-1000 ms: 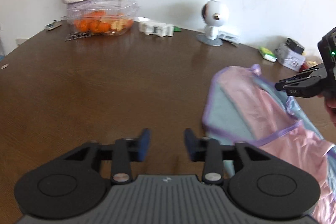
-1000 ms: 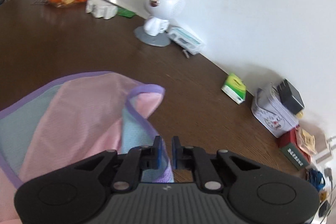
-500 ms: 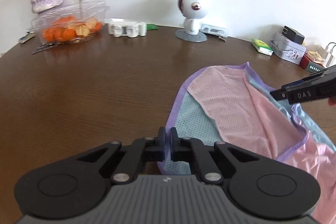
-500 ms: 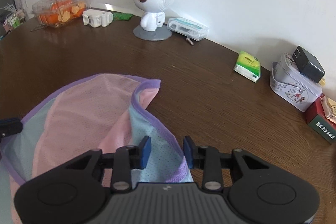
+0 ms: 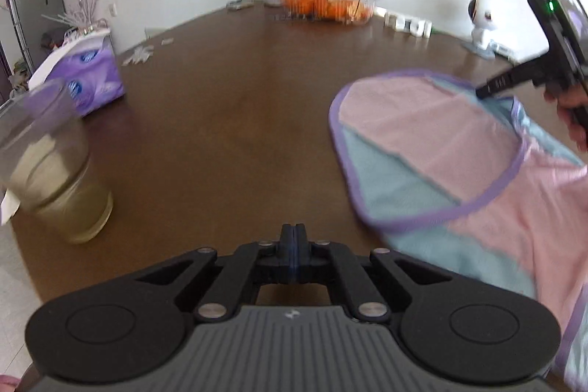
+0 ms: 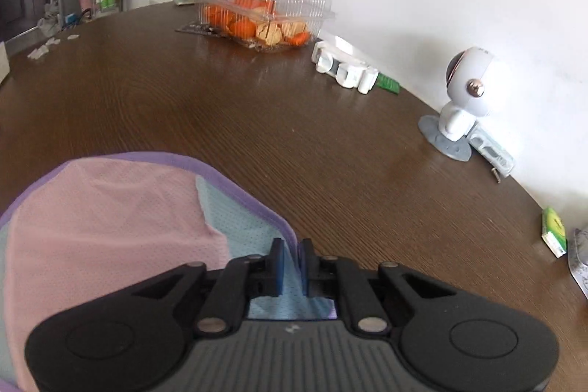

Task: Fold clothes

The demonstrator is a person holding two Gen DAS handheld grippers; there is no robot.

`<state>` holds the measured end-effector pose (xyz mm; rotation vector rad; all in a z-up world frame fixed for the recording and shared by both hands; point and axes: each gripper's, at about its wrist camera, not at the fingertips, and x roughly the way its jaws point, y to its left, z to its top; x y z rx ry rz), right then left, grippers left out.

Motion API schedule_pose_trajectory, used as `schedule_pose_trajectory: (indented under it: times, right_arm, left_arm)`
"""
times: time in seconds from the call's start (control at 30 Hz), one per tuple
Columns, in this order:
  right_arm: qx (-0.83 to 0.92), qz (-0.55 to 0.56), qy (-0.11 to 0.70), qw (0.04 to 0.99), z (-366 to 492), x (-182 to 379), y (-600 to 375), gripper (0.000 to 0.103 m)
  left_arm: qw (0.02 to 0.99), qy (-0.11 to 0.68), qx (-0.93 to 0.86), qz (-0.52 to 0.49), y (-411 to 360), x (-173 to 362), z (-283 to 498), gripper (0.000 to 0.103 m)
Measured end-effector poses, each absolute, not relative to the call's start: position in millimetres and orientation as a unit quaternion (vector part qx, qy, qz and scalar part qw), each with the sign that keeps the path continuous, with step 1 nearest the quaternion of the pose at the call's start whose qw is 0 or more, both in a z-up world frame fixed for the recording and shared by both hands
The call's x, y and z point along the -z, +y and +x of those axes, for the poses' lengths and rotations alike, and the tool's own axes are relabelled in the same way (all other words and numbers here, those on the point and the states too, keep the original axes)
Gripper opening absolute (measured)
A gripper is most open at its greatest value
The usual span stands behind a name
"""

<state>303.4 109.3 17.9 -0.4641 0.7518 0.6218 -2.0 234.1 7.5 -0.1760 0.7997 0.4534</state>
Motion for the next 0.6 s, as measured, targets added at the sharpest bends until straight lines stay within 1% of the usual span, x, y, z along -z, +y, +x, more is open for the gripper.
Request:
schedule_pose_trajectory:
  times: [0.1, 0.13, 0.17, 0.2, 0.23, 0.27, 0.3, 0.37, 0.43, 0.53, 0.6]
  right_arm:
    - [-0.314, -0.192, 0.343, 0.865, 277.7, -49.7, 83.7, 0.012]
    - [-0.315, -0.188, 0.341, 0.865, 266.8, -59.7, 69.7, 0.018]
    - [-0.316, -0.184, 0.340, 0.866, 255.8, -69.6, 55.6, 0.025]
    - [-0.317, -0.183, 0.348, 0.863, 246.4, -74.5, 41.7, 0.028]
    - [-0.323, -0.180, 0.360, 0.857, 233.5, -73.7, 24.0, 0.029]
    - [-0.329, -0.178, 0.372, 0.850, 220.4, -72.7, 6.1, 0.030]
    - [-0.335, -0.175, 0.384, 0.843, 207.4, -71.7, -11.8, 0.030]
    - [-0.328, -0.183, 0.399, 0.836, 182.0, -59.3, -39.9, 0.029]
    - [-0.306, -0.181, 0.407, 0.841, 153.6, -47.6, -68.1, 0.029]
    - [-0.303, -0.150, 0.418, 0.843, 122.4, -37.3, -94.7, 0.029]
    - [-0.310, -0.140, 0.419, 0.842, 108.5, -30.0, -101.9, 0.029]
  left_arm:
    - [0.907, 0.350, -0.208, -0.108, 234.0, -22.1, -25.8, 0.004]
    - [0.911, 0.342, -0.200, -0.116, 233.7, -26.3, -28.9, 0.007]
    - [0.915, 0.337, -0.188, -0.119, 231.1, -28.9, -27.7, 0.012]
    - [0.919, 0.333, -0.174, -0.119, 227.5, -30.9, -25.1, 0.015]
    - [0.924, 0.329, -0.157, -0.117, 224.9, -31.0, -21.2, 0.019]
    - [0.927, 0.332, -0.130, -0.114, 222.1, -28.5, -13.4, 0.029]
    - [0.927, 0.341, -0.099, -0.116, 220.8, -24.1, -4.1, 0.032]
    - [0.926, 0.350, -0.072, -0.126, 219.4, -17.4, 9.6, 0.031]
    - [0.932, 0.339, -0.061, -0.115, 215.1, -16.0, 14.7, 0.031]
    - [0.929, 0.348, -0.057, -0.115, 220.1, -11.6, 23.8, 0.037]
    - [0.921, 0.367, -0.075, -0.106, 224.3, -7.0, 31.4, 0.036]
